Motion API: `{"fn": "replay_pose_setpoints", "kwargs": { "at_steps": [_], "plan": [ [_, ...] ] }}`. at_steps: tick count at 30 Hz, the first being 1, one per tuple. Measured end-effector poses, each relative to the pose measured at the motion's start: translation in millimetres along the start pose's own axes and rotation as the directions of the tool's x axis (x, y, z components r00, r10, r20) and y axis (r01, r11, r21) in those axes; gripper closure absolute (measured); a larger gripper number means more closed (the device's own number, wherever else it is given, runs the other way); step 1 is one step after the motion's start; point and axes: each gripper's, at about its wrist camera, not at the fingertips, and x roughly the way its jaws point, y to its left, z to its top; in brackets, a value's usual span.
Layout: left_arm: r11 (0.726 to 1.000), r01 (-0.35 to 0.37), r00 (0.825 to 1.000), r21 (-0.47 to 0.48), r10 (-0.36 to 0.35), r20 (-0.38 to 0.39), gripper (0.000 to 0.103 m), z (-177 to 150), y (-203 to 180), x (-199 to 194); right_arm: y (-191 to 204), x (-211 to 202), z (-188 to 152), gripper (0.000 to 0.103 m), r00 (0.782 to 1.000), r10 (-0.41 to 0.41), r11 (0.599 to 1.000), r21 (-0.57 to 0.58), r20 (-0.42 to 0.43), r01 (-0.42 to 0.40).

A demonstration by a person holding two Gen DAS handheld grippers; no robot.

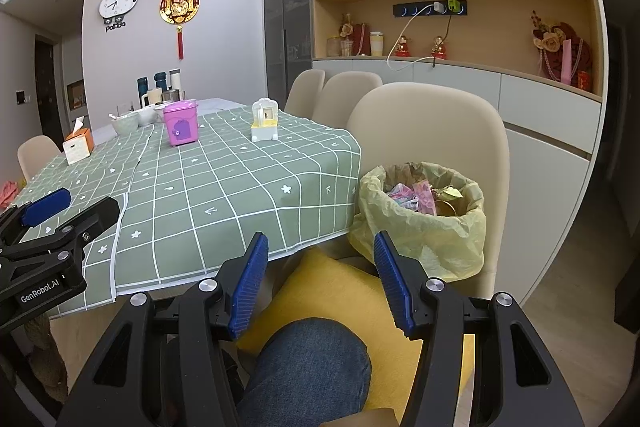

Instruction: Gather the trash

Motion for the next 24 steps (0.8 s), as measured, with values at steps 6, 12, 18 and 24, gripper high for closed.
{"fn": "replay_pose_setpoints", "kwargs": {
  "at_steps": [6, 12, 18, 24],
  "plan": [
    [1.0, -0.001, 1.0, 0.004, 0.001, 0.003, 0.018, -0.3, 0.5, 0.3, -2.1, -1.8, -0.1, 0.051, 1.0, 0.0, 1.0, 0.004, 0.007, 0.0],
    [1.0, -0.002, 1.0, 0.005, 0.002, 0.004, 0.018, 0.2, -0.2, 0.0, -2.2, -1.8, -0.1, 0.051, 1.0, 0.001, 1.0, 0.005, 0.007, -0.001],
    [1.0, 0.006, 1.0, 0.011, -0.006, -0.007, 0.018, 1.1, -2.5, 1.0, -1.5, -2.7, 0.1, 0.051, 1.0, -0.001, 1.0, 0.0, 0.005, 0.001],
    [0.999, 0.049, 0.998, -0.015, -0.049, -0.045, 0.018, 3.2, 2.7, 10.6, -0.4, -0.3, 2.0, 0.051, 1.0, -0.019, 1.0, -0.01, -0.01, 0.019]
  ]
}}
